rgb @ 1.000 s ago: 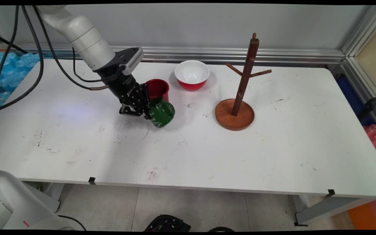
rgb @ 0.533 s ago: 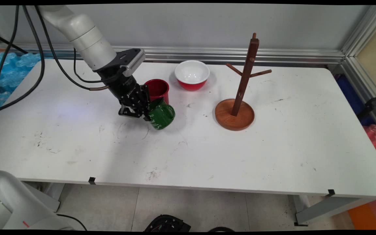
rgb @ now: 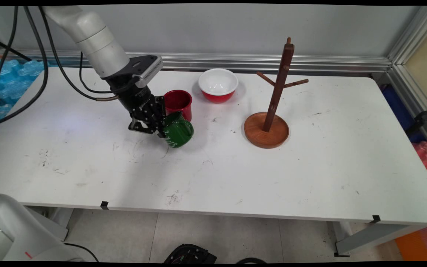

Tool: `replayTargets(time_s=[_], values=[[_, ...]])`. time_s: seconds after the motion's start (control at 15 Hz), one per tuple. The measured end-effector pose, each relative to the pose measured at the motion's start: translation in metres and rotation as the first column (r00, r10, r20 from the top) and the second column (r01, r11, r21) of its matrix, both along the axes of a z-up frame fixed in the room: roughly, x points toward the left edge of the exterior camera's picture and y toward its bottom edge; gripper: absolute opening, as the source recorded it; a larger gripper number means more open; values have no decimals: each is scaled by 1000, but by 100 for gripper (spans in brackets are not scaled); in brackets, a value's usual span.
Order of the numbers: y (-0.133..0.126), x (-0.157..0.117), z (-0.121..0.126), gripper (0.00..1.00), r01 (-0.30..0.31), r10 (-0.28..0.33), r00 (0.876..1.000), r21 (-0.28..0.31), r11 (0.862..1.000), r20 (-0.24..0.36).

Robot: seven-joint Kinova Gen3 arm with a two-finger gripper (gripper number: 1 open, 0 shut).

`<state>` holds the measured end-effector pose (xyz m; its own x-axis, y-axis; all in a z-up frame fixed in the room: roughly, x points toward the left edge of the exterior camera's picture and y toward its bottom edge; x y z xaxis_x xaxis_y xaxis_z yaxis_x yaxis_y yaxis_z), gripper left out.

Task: Place the picked object on the table

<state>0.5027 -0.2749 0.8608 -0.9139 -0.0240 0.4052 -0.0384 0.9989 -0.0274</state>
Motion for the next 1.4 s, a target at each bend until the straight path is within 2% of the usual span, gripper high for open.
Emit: replayTargets(time_s=[0.73, 1.4], values=[[3, 6, -2, 0, 22, -23, 997, 10, 1000, 78], [3, 9, -10, 0, 44, -44, 993, 10, 999, 112]])
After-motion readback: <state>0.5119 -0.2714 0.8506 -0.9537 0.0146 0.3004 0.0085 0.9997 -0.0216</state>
